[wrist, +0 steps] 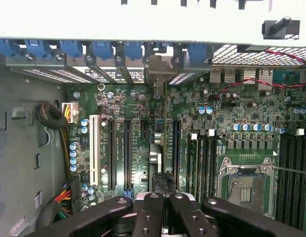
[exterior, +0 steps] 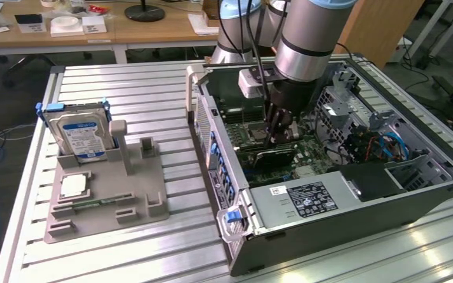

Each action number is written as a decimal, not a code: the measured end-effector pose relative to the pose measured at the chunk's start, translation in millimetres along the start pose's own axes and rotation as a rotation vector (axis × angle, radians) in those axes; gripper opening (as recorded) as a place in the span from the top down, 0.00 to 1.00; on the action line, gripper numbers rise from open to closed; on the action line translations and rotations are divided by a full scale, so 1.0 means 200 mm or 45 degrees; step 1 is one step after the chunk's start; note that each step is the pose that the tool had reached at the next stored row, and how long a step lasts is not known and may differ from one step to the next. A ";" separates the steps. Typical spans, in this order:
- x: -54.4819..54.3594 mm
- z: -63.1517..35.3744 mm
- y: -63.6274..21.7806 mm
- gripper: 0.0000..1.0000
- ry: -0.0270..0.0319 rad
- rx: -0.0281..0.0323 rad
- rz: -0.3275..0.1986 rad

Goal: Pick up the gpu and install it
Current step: 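Press down on the gpu until it lock into place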

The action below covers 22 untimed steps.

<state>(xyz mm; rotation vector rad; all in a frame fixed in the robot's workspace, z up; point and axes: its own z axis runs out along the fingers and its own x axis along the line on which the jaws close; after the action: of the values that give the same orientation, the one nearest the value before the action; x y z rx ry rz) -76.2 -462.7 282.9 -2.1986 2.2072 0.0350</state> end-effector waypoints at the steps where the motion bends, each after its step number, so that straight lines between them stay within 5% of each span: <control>1: 0.00 0.000 0.000 0.89 0.0001 0.0000 0.000; 7: 0.00 0.000 0.000 0.89 0.0002 -0.0010 -0.001; 17: 0.00 0.003 0.012 0.89 0.0004 -0.0387 -0.035; 22: 0.01 0.006 0.014 0.89 0.0048 -0.0407 -0.036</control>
<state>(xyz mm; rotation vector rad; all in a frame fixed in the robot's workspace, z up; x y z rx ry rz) -78.9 -464.6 281.6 -2.2475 2.1925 0.0661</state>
